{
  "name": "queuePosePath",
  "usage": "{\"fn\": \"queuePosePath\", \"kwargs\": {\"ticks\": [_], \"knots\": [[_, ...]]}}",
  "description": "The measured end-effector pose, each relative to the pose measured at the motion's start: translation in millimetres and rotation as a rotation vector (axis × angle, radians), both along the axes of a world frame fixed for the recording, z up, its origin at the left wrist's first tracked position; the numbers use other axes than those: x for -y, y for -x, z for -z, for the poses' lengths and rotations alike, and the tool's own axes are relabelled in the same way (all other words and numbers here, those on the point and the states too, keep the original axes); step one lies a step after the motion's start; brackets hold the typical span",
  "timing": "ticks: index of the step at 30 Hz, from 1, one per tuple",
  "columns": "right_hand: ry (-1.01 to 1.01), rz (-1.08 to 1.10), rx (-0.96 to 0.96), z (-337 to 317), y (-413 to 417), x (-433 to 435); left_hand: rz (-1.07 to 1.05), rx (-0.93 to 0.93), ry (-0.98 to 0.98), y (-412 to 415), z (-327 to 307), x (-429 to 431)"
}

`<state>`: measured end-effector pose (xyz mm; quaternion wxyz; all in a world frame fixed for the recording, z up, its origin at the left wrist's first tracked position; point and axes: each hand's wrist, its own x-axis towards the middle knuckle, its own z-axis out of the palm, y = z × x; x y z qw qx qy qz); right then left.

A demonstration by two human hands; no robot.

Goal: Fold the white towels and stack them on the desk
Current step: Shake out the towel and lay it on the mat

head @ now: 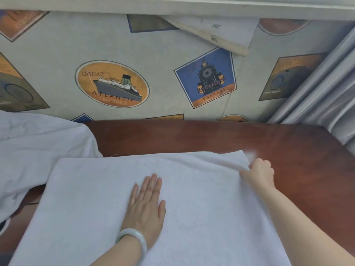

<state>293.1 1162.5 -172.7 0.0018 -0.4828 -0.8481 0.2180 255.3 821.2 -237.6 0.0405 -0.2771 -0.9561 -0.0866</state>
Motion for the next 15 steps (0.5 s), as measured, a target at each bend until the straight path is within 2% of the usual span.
{"fn": "queuePosePath", "kwargs": {"ticks": [3,6,11,15], "knots": [[0.135,0.109,0.004,0.0,-3.5,-4.2,-0.002,-0.005,-0.003,-0.2,-1.7,-0.9],[0.148,0.126,0.017,-3.8,-6.8,-4.1,0.005,-0.006,-0.026,0.7,-2.0,-1.8],[0.187,0.18,-0.146,-1.4,-10.4,4.1,0.02,-0.021,-0.043,4.8,1.6,-1.7],[0.321,0.202,-0.24,-6.3,-7.0,-1.5,0.017,-0.019,-0.065,7.7,3.7,-1.6]]}}
